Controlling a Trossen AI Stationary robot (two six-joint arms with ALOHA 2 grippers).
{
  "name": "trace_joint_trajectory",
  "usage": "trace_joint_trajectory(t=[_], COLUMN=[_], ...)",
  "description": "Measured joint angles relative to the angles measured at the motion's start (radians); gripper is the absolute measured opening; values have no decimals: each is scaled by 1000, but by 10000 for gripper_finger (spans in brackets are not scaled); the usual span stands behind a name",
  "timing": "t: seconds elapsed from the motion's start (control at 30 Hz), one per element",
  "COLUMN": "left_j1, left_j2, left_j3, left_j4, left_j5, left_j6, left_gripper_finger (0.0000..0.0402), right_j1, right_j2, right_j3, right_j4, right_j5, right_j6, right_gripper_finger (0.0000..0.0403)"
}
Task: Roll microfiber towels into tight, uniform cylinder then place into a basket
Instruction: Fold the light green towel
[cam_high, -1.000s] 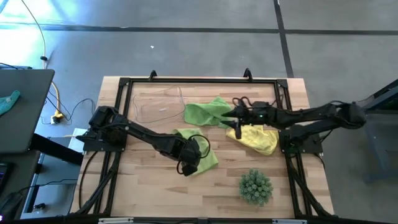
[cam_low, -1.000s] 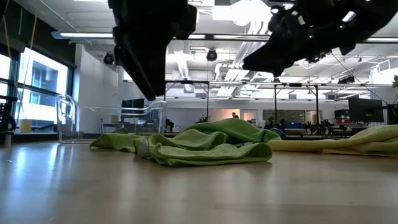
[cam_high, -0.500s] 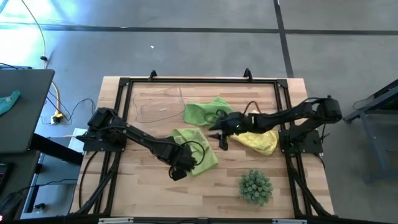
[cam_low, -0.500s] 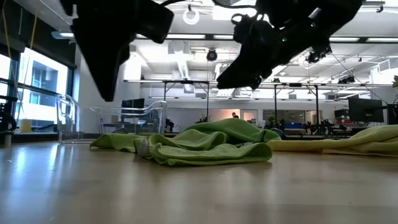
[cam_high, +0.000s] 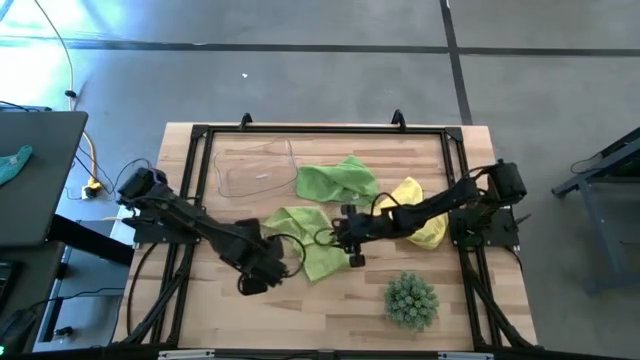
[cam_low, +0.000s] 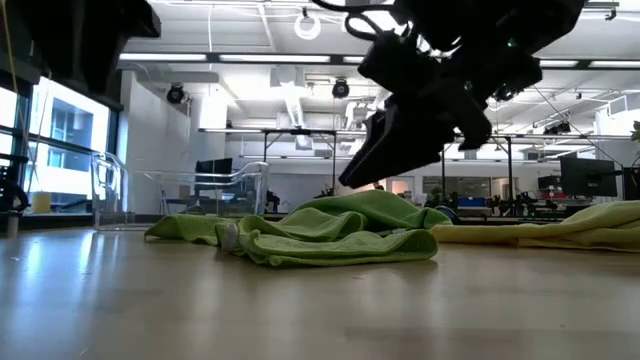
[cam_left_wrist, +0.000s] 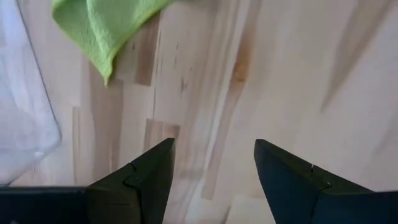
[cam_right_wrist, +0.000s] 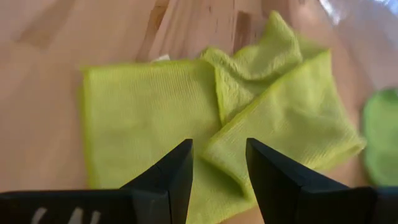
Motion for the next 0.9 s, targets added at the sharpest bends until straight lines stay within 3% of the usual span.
trace_joint_trajectory(t=[0.13, 0.3, 0.5, 0.9], left_j1=[-30, -73, -122, -143], left_j2=[-68, -119, -133, -134], left_j3=[1, 1, 3, 1], left_j4=[49, 170, 331, 385], left_j5=[-62, -175, -242, -279], left_j6=[-72, -143, -140, -81], left_gripper_finger=[211, 211, 211, 211], right_j1=[35, 81, 125, 133], right_j2=[6, 49, 131, 186], right_j3=[-1, -1, -2, 0], right_j4=[4, 23, 120, 201], right_j5=[78, 90, 352, 421], right_j6=[-233, -442, -595, -615], right_gripper_finger=[142, 142, 142, 142])
